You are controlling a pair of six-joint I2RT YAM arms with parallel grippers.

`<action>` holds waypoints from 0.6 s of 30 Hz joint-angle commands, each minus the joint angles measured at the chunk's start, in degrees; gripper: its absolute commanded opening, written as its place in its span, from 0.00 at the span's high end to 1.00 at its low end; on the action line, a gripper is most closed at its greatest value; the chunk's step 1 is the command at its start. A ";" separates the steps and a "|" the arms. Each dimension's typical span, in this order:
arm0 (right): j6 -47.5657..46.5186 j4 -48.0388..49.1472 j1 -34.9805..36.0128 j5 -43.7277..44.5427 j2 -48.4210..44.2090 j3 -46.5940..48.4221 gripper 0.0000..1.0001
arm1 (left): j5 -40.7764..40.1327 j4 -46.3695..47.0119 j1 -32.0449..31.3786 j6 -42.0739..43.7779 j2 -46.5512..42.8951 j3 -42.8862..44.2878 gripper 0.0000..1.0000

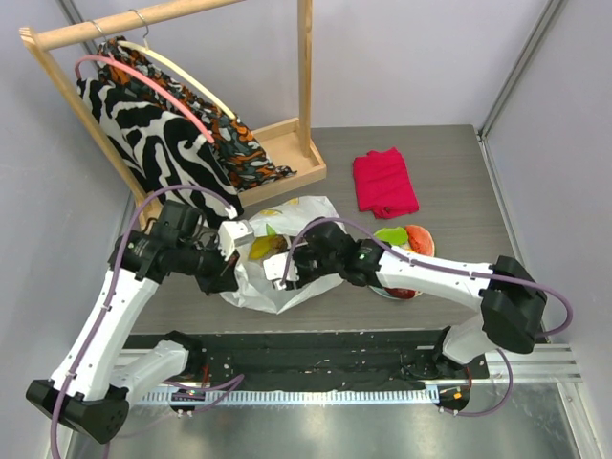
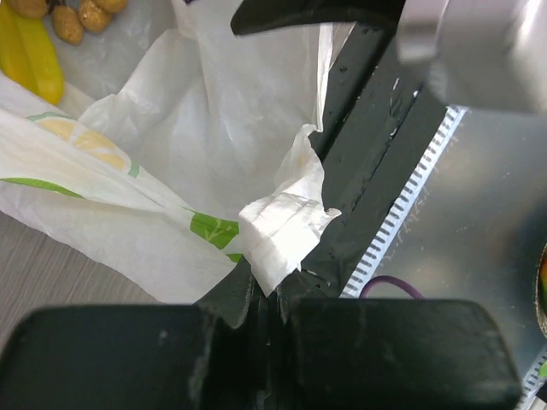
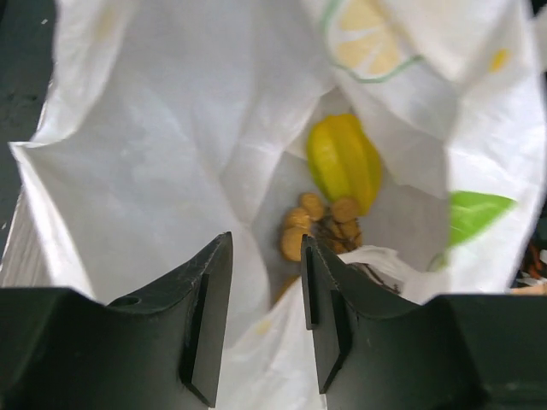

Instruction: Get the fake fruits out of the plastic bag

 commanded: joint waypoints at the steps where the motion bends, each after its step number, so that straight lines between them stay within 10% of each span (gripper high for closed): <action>1: -2.67 1.79 2.24 1.54 0.60 0.91 0.55 | 4.56 1.52 0.69 -0.36 -0.27 2.51 1.00; 18: -2.67 1.17 5.94 17.02 19.60 16.65 0.52 | 0.62 -11.58 1.04 19.59 -5.97 1.99 1.00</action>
